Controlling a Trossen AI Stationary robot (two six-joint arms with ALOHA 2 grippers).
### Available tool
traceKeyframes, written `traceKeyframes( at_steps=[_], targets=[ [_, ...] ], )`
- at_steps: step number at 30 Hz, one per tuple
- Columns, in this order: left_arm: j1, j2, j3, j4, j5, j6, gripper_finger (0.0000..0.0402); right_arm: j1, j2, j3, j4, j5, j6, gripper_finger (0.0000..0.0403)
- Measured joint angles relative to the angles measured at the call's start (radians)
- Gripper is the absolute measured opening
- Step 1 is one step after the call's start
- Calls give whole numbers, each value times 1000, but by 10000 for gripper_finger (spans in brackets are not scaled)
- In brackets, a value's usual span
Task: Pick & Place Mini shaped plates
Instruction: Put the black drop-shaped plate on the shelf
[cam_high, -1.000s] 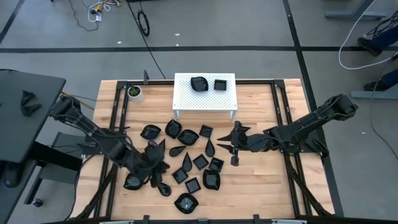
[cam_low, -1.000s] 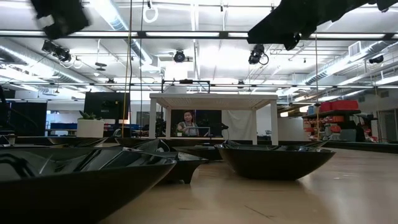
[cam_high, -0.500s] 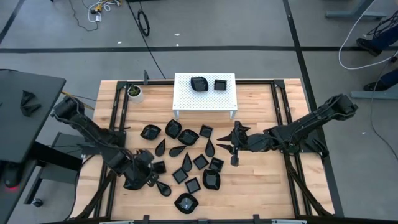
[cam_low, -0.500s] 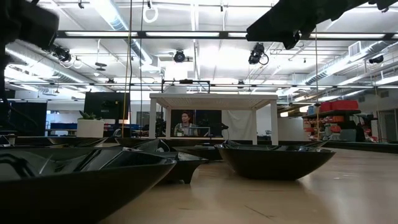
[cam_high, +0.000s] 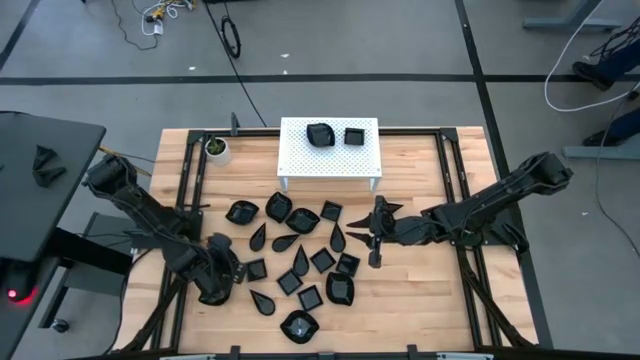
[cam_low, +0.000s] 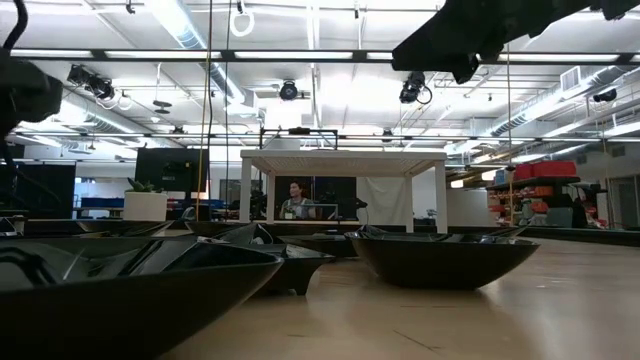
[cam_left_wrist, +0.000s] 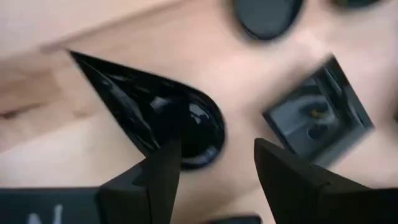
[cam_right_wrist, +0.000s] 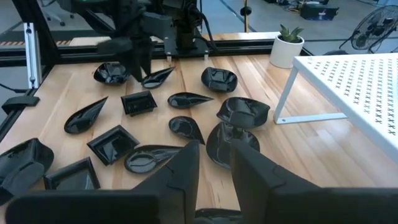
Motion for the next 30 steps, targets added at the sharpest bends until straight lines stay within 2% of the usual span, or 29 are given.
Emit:
traceKeyframes(
  at_steps=[3,7,12,18,24,30],
  targets=[
    [2,-5,-7,-28,15,-35,204,0,42,0,27,-1,0,94],
    [-5,-31,-7,-63,119,-61,199,0,85,0,53,0,-1,94],
    [-22,-47,-7,-97,125,-105,188,0,101,0,91,-1,-8,94],
    [-18,-47,-45,-79,94,-173,162,0,101,0,125,-1,-34,94],
    [-18,-47,-124,70,24,-197,134,0,101,0,128,-9,-34,94],
    [-18,-47,-129,70,-34,-208,106,0,101,0,128,-9,-34,94]
  ],
)
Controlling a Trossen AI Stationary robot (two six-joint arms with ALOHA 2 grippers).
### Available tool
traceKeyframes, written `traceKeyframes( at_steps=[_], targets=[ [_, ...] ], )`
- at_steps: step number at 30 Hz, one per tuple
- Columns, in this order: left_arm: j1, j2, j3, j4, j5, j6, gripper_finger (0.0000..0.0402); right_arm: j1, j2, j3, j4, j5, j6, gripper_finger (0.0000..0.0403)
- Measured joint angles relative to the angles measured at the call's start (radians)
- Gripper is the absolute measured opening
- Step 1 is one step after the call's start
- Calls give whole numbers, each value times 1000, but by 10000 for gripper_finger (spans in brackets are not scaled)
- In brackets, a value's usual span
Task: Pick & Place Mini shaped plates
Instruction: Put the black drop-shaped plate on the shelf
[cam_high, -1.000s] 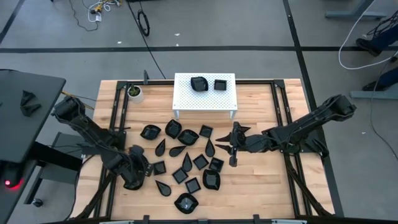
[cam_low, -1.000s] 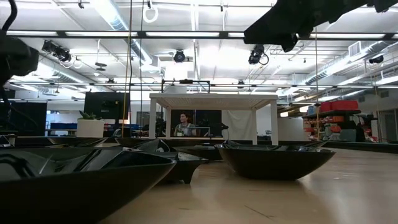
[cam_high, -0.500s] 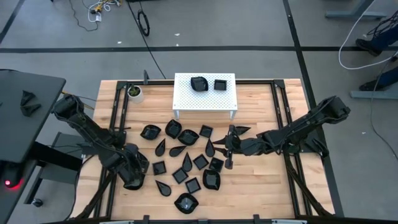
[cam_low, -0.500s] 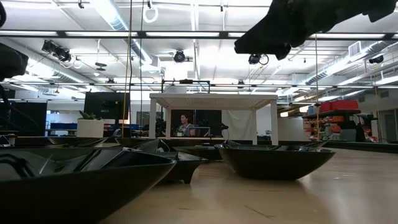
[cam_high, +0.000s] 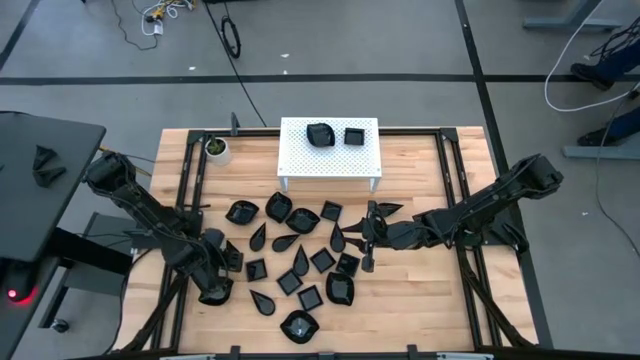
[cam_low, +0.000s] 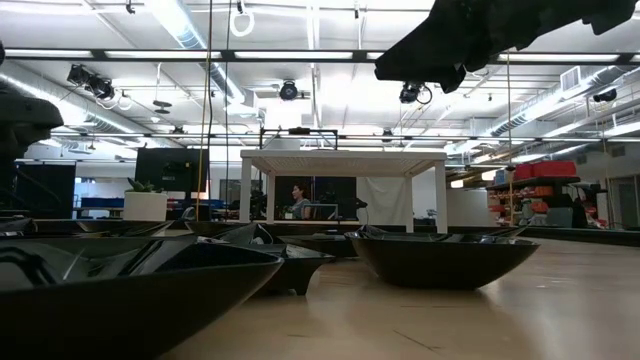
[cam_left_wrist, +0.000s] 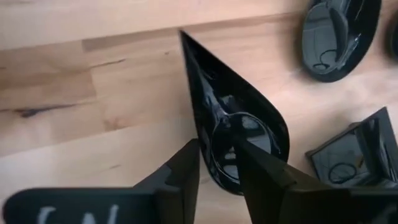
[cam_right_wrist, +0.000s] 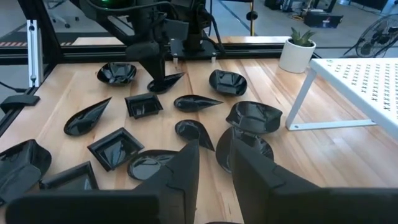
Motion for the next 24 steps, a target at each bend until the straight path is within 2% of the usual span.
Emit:
traceKeyframes(
  at_steps=[10,15,24],
  targets=[
    [0,0,4,-6,-38,86,9,0,0,0,-1,0,4,94],
    [0,-2,75,-106,-15,142,7,0,0,0,-14,1,6,94],
    [28,-2,359,-417,-2,232,4,36,-81,0,-173,51,64,94]
  ],
)
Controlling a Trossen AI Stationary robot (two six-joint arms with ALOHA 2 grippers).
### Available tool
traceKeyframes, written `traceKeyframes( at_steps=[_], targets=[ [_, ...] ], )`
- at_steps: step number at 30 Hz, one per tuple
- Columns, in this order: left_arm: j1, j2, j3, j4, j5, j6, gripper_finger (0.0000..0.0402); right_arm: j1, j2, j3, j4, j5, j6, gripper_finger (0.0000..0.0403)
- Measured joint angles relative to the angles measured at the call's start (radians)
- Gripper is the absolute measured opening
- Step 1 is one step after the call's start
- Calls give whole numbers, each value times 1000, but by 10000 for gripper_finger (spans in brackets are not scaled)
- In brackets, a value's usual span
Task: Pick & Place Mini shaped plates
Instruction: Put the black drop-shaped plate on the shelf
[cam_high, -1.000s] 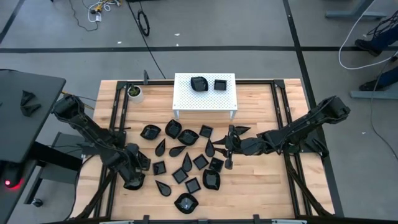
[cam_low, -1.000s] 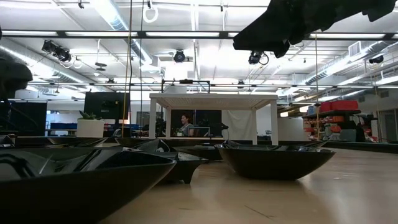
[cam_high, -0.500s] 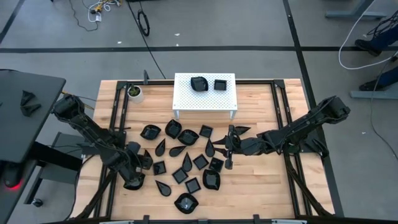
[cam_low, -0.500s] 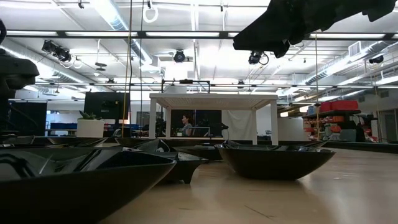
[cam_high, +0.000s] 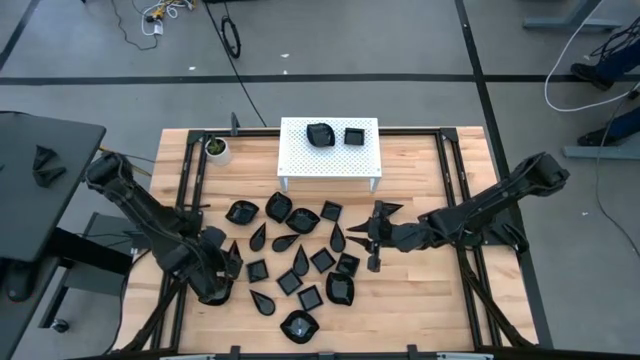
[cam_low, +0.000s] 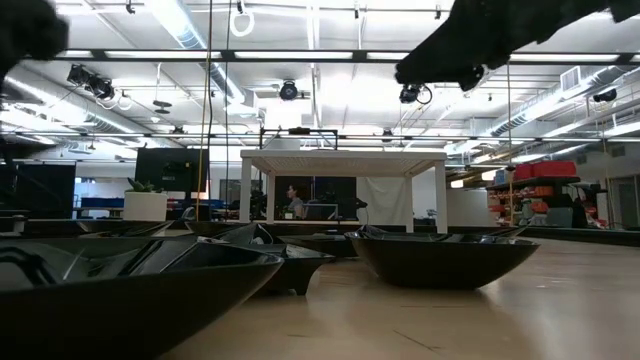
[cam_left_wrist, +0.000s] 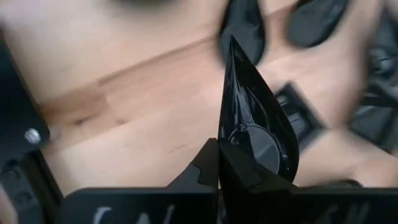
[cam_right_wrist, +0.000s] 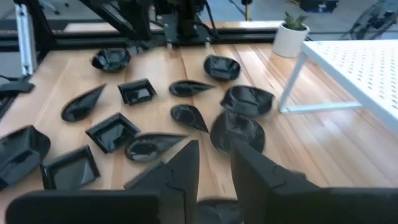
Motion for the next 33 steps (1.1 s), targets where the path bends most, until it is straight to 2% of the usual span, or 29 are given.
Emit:
traceKeyframes(
  at_steps=[4,8,12,15,18,21,24,29,33],
  targets=[
    [109,0,114,-19,-123,164,4,23,-45,0,-52,20,6,94],
    [318,0,187,25,-190,465,3,33,-55,0,-43,20,1,94],
    [584,1,198,191,-163,831,3,33,-55,0,-44,20,9,94],
    [781,1,198,353,-96,1078,4,32,-54,0,-46,20,21,94],
    [953,1,198,523,-13,1255,3,32,-54,0,-46,16,26,94],
    [1090,9,199,636,88,1339,3,32,-54,0,-46,11,26,94],
    [1176,47,199,681,163,1386,3,32,-54,0,-45,10,26,94],
    [1246,135,198,685,272,1409,4,32,-54,0,-39,9,26,94],
    [1262,168,198,682,287,1406,7,32,-54,0,-38,8,26,94]
  ],
)
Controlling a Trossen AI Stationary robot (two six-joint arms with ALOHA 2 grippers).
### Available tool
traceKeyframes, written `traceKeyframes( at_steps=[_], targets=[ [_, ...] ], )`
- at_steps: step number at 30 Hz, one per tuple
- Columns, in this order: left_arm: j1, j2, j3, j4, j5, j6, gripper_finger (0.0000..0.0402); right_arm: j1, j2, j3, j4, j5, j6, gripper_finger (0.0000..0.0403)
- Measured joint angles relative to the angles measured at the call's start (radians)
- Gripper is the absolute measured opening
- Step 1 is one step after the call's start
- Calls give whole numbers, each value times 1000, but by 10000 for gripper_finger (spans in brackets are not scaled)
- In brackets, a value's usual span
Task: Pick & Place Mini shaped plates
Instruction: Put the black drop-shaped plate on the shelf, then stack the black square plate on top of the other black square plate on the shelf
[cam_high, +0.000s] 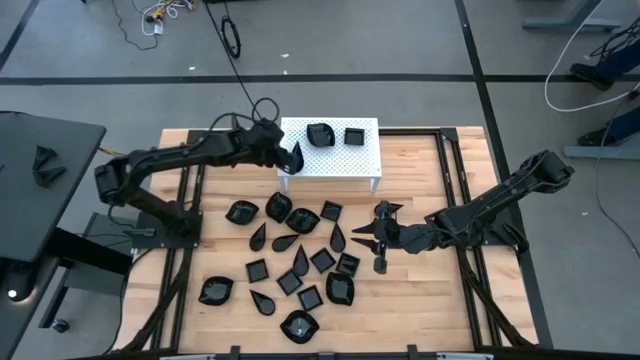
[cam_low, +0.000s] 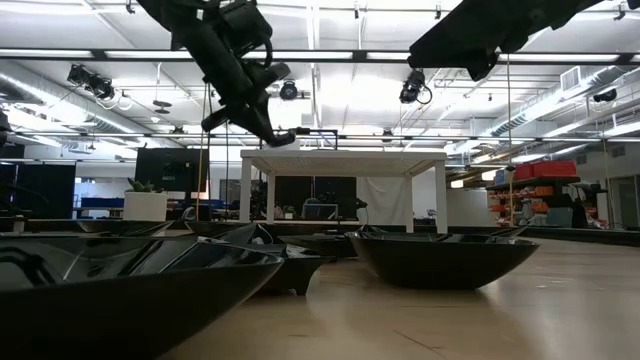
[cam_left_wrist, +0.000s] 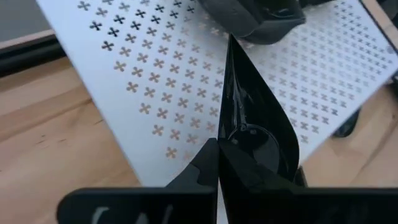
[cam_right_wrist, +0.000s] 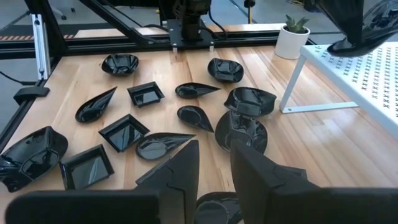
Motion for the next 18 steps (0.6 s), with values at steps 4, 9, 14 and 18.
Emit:
traceKeyframes(
  at_steps=[4,9,14,18],
  targets=[
    [0,4,0,0,-36,-1,7,0,0,0,2,0,0,94],
    [-1,4,0,0,-70,-2,12,0,0,0,2,-1,0,94],
    [-1,4,0,0,-125,-3,32,0,0,0,2,-1,0,94],
    [-1,4,0,0,-137,-3,55,0,0,0,2,-8,0,94]
  ],
)
